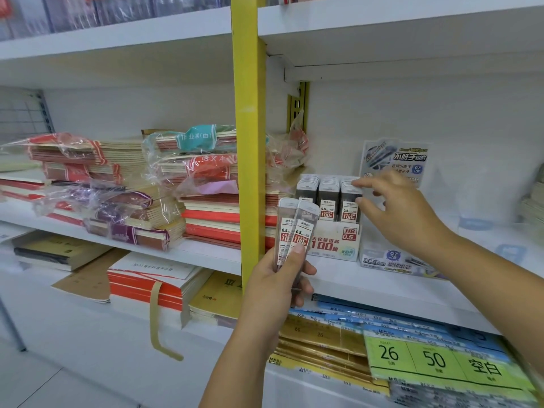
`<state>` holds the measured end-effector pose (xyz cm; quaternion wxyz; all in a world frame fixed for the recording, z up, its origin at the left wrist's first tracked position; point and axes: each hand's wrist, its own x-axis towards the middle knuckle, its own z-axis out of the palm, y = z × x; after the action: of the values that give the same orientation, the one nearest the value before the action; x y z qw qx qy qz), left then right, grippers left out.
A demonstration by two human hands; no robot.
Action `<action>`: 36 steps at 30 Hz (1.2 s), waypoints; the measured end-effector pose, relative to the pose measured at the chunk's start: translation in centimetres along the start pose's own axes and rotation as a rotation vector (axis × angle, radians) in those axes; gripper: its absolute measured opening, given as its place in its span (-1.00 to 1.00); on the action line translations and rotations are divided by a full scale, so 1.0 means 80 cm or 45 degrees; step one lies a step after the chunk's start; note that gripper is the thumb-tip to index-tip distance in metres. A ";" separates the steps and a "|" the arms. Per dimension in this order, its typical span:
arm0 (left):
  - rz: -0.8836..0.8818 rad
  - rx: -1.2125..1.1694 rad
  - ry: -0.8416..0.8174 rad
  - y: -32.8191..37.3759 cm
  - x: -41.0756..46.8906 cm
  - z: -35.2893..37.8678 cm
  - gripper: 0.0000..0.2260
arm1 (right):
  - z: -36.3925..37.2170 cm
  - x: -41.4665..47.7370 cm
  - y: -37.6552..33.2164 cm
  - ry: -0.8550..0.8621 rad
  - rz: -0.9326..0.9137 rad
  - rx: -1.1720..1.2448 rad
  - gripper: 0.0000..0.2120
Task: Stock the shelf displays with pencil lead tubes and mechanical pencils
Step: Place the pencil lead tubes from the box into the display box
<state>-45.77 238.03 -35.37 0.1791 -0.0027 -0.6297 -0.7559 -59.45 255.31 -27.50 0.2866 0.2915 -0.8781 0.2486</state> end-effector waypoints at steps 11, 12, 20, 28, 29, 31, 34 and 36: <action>0.036 0.005 -0.061 0.004 -0.006 -0.002 -0.76 | 0.017 -0.048 -0.087 -0.232 0.024 0.852 -0.72; 0.027 -0.006 -0.065 0.004 -0.007 -0.003 -0.76 | 0.020 -0.047 -0.090 -0.242 0.062 0.910 -0.72; -0.009 0.060 0.131 0.006 -0.001 -0.028 -0.72 | -0.013 0.013 -0.087 0.263 -0.031 0.708 -0.70; 0.021 0.134 0.128 0.010 -0.005 -0.044 -0.68 | 0.022 0.026 -0.084 -0.066 -0.270 0.172 -0.68; 0.019 0.137 0.127 0.010 -0.005 -0.044 -0.68 | 0.026 0.027 -0.083 -0.086 -0.264 0.185 -0.68; 0.007 0.149 0.132 0.010 -0.006 -0.046 -0.69 | 0.032 0.029 -0.080 -0.058 -0.292 0.101 -0.69; 0.000 0.154 0.130 0.010 -0.006 -0.047 -0.71 | 0.039 0.037 -0.072 0.118 -0.364 -0.211 -0.69; 0.004 0.148 0.126 0.010 -0.006 -0.048 -0.70 | 0.041 0.040 -0.067 0.154 -0.329 -0.297 -0.66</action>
<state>-44.23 234.39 -35.50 0.2110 0.0444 -0.6630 -0.7169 -59.19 248.36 -26.31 0.4004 0.3513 -0.8373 0.1234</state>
